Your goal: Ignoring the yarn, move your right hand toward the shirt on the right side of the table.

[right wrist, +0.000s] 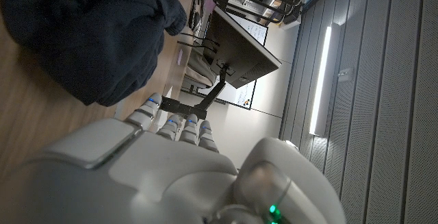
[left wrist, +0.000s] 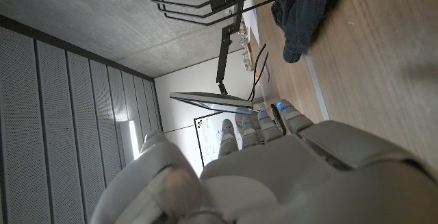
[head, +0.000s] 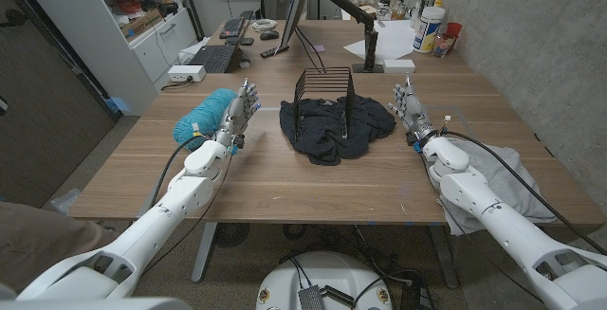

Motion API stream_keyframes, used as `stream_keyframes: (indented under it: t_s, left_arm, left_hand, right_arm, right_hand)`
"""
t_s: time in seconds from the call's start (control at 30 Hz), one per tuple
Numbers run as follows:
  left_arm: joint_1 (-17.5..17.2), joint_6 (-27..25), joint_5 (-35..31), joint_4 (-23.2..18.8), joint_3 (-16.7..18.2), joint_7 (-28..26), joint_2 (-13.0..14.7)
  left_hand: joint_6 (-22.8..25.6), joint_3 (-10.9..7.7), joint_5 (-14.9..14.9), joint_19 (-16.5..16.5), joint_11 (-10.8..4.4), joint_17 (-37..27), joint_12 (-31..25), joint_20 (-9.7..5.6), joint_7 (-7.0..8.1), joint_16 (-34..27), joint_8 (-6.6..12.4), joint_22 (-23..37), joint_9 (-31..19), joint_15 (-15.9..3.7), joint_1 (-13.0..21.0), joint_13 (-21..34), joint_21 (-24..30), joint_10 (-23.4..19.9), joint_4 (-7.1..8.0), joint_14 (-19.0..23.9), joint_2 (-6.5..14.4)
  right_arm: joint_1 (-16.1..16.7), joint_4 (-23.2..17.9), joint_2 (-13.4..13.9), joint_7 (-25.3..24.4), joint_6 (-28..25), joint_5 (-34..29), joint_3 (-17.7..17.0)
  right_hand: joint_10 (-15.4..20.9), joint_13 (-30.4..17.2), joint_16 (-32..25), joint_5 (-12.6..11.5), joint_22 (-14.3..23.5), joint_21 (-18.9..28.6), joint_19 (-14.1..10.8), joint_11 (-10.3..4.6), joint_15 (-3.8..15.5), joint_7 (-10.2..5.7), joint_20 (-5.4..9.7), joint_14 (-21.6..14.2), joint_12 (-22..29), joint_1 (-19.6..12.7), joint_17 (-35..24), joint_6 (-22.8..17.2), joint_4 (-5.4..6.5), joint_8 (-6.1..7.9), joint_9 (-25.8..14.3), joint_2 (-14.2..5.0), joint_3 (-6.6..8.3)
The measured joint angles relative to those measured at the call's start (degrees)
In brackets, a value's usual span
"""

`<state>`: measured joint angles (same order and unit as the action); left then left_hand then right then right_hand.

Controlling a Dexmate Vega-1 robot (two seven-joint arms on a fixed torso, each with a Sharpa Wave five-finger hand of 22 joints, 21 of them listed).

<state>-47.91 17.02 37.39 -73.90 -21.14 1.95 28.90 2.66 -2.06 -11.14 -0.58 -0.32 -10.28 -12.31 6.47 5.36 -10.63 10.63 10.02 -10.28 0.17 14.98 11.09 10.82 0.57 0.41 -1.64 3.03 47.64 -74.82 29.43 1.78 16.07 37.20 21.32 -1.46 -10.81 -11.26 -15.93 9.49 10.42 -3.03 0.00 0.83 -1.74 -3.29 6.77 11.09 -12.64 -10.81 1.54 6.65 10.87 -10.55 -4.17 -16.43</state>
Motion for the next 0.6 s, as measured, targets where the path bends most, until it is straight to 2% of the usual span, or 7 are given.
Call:
stream_keyframes:
  t_s: [0.6]
  left_arm:
    - [0.48,0.43,0.08,0.75,0.01,0.36,-0.41]
  left_hand:
    - [0.00,0.01,0.00,0.00,0.00,0.01,0.00,-0.01,-0.01,-0.02,0.00,-0.01,0.01,0.00,0.00,0.00,0.00,0.00,-0.01,0.00,0.00]
  right_arm:
    - [-0.29,-0.54,0.30,-0.01,-0.62,-0.17,0.03]
  right_hand:
    - [0.01,0.01,0.00,0.00,-0.01,0.00,0.01,0.00,0.11,0.00,0.01,0.10,0.00,0.00,0.01,0.00,0.00,0.00,0.01,0.00,0.00]
